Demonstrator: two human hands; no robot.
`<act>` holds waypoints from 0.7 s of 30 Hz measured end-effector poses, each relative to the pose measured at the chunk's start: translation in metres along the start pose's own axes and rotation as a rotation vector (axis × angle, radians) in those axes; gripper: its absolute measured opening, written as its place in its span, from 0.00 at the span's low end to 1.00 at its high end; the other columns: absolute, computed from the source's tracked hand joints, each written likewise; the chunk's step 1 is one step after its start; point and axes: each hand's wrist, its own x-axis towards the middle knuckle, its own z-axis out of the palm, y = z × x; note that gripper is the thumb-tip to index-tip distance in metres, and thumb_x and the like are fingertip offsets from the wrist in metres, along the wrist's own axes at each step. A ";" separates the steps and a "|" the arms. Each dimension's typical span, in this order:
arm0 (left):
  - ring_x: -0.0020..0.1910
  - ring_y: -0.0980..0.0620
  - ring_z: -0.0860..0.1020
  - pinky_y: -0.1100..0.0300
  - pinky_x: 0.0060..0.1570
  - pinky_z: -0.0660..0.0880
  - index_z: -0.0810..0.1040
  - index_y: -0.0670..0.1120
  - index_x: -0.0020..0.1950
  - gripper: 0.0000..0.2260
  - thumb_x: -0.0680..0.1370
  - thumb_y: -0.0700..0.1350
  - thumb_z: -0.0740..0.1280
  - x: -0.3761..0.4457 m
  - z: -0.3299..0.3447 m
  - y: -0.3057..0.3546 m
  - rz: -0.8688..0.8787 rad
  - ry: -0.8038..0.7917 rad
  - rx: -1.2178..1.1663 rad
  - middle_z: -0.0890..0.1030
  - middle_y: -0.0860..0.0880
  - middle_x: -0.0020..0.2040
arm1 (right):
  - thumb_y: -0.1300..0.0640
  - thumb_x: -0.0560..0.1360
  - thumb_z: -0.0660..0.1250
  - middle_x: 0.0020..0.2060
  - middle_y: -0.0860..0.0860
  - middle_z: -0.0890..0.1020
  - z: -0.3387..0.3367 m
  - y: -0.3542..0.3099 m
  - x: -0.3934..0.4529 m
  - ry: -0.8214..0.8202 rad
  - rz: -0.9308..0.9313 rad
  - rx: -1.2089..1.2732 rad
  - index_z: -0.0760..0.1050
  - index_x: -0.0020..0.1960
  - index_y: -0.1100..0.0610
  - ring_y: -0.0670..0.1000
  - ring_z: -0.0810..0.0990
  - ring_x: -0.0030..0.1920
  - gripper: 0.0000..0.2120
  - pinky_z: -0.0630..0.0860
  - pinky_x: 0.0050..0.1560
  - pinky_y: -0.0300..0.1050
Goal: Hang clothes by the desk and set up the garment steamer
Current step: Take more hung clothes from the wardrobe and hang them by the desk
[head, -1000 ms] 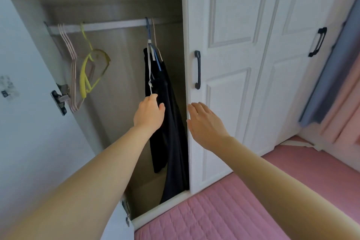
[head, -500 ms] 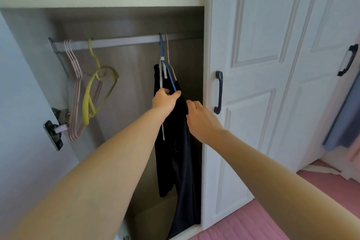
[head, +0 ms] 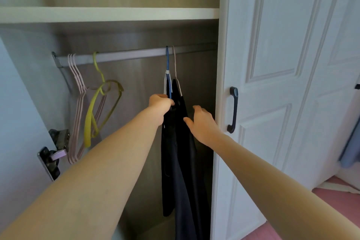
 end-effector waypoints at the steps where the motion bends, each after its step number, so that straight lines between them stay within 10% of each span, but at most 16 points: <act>1: 0.48 0.47 0.79 0.57 0.49 0.77 0.75 0.42 0.64 0.18 0.74 0.34 0.68 0.003 -0.002 0.001 -0.007 -0.002 -0.003 0.80 0.41 0.52 | 0.51 0.80 0.61 0.56 0.58 0.76 0.002 -0.002 0.004 -0.013 0.007 0.018 0.63 0.70 0.62 0.54 0.78 0.54 0.23 0.74 0.50 0.42; 4: 0.33 0.54 0.74 0.67 0.28 0.75 0.75 0.38 0.62 0.13 0.77 0.35 0.66 0.004 -0.001 0.011 0.024 0.002 -0.011 0.77 0.45 0.38 | 0.53 0.79 0.62 0.53 0.57 0.78 0.011 -0.008 0.013 -0.028 0.009 0.102 0.66 0.67 0.62 0.52 0.78 0.50 0.20 0.76 0.47 0.42; 9: 0.34 0.50 0.73 0.58 0.36 0.77 0.76 0.41 0.58 0.11 0.77 0.32 0.64 0.018 0.005 0.021 -0.047 -0.044 -0.158 0.75 0.43 0.38 | 0.57 0.79 0.62 0.54 0.58 0.78 0.022 -0.020 0.026 -0.037 0.007 0.195 0.65 0.66 0.63 0.53 0.79 0.49 0.18 0.78 0.47 0.46; 13: 0.26 0.53 0.67 0.69 0.19 0.67 0.73 0.42 0.44 0.07 0.80 0.33 0.59 0.034 0.004 0.021 -0.094 -0.098 -0.275 0.72 0.45 0.35 | 0.64 0.79 0.59 0.57 0.60 0.76 0.022 -0.024 0.035 -0.064 0.069 0.262 0.61 0.70 0.63 0.56 0.77 0.54 0.21 0.76 0.51 0.47; 21: 0.16 0.58 0.59 0.69 0.16 0.54 0.71 0.44 0.38 0.12 0.81 0.38 0.56 0.030 -0.016 0.017 -0.154 -0.079 -0.438 0.64 0.50 0.31 | 0.64 0.78 0.60 0.60 0.57 0.75 0.023 -0.036 0.041 -0.121 0.212 0.534 0.61 0.72 0.55 0.55 0.76 0.57 0.23 0.77 0.59 0.52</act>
